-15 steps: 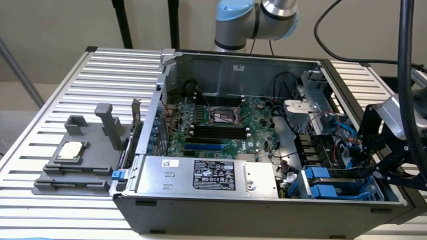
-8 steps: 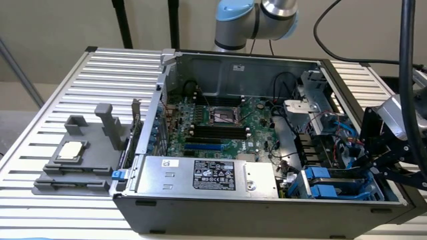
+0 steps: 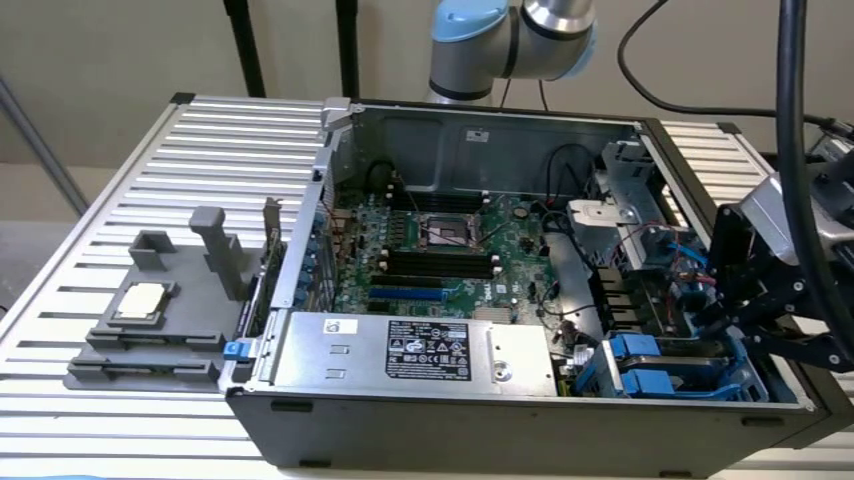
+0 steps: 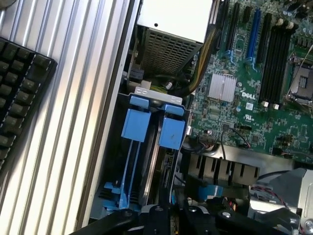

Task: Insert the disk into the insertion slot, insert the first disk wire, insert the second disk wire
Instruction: 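Insert the first disk wire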

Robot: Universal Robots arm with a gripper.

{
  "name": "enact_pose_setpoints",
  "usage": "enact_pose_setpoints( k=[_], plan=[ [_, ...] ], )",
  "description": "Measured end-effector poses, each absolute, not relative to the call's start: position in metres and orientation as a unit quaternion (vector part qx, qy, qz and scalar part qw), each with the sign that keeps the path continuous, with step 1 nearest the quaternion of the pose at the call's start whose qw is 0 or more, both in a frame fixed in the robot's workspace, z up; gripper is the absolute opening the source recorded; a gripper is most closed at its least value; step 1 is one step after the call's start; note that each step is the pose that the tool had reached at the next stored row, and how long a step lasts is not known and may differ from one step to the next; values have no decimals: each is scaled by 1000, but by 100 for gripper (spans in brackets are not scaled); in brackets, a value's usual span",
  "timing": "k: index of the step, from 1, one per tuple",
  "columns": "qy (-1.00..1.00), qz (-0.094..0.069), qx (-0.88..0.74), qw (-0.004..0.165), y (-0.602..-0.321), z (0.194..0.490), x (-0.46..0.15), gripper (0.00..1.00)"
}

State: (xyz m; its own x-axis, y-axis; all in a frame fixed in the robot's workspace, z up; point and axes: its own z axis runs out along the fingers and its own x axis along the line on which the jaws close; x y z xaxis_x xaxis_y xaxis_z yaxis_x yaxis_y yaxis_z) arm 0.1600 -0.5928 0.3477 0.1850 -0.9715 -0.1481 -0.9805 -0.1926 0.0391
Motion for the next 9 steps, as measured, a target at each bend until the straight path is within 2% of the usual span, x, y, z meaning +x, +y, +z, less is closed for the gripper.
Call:
enact_pose_setpoints(
  k=[6, 9],
  plan=[
    [636, 100, -765, 6, -591, 348, 156, 16],
    [639, 103, -762, 3, -590, 348, 156, 16]
  ],
)
